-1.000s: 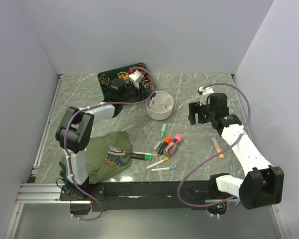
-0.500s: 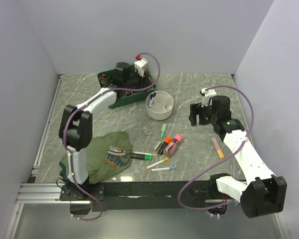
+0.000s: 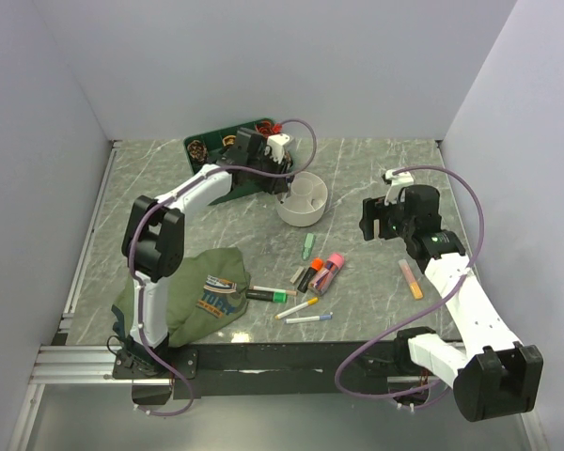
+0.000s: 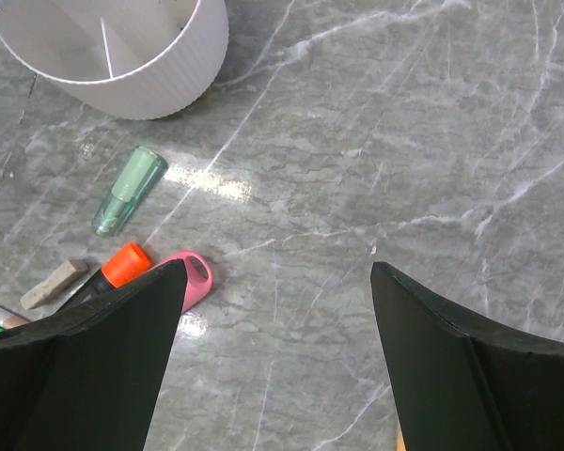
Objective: Sort the stationery into containers
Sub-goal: Pick up the pen from the storage box.
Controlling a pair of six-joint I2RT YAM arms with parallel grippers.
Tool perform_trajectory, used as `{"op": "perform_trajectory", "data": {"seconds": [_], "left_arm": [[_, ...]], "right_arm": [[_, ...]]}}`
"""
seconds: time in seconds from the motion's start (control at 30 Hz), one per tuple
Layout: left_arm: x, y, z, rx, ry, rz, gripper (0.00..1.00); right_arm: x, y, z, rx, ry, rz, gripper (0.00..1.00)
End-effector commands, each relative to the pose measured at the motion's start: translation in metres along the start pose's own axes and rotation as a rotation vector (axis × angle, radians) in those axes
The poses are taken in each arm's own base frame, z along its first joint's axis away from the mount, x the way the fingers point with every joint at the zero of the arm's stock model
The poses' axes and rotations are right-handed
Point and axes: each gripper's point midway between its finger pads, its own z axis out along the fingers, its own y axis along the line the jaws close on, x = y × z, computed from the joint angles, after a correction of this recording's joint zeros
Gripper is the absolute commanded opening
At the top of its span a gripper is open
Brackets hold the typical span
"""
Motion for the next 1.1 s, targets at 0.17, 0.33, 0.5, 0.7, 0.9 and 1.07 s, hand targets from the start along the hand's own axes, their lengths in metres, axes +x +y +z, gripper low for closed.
{"op": "perform_trajectory", "data": {"seconds": [0.17,0.33,0.5,0.7,0.9,1.07], "left_arm": [[0.004,0.000,0.011,-0.014,0.024,0.023,0.32],[0.008,0.004,0.018,-0.019,0.038,0.018,0.29],[-0.002,0.000,0.016,-0.002,0.011,0.017,0.19],[-0.032,-0.008,0.003,0.016,-0.061,0.032,0.03],[-0.055,-0.016,-0.018,0.040,-0.132,0.031,0.01],[-0.058,-0.020,-0.024,0.132,-0.341,0.046,0.03]], "right_arm": [[-0.006,-0.002,-0.001,0.002,-0.030,0.006,0.87],[-0.003,-0.003,-0.001,0.007,-0.023,0.013,0.87],[-0.003,-0.005,0.001,0.009,-0.019,0.013,0.87],[-0.005,-0.005,0.003,0.007,-0.017,0.015,0.87],[-0.009,-0.007,0.005,0.012,-0.017,0.009,0.87],[-0.007,-0.009,0.006,0.022,0.000,0.001,0.87]]}}
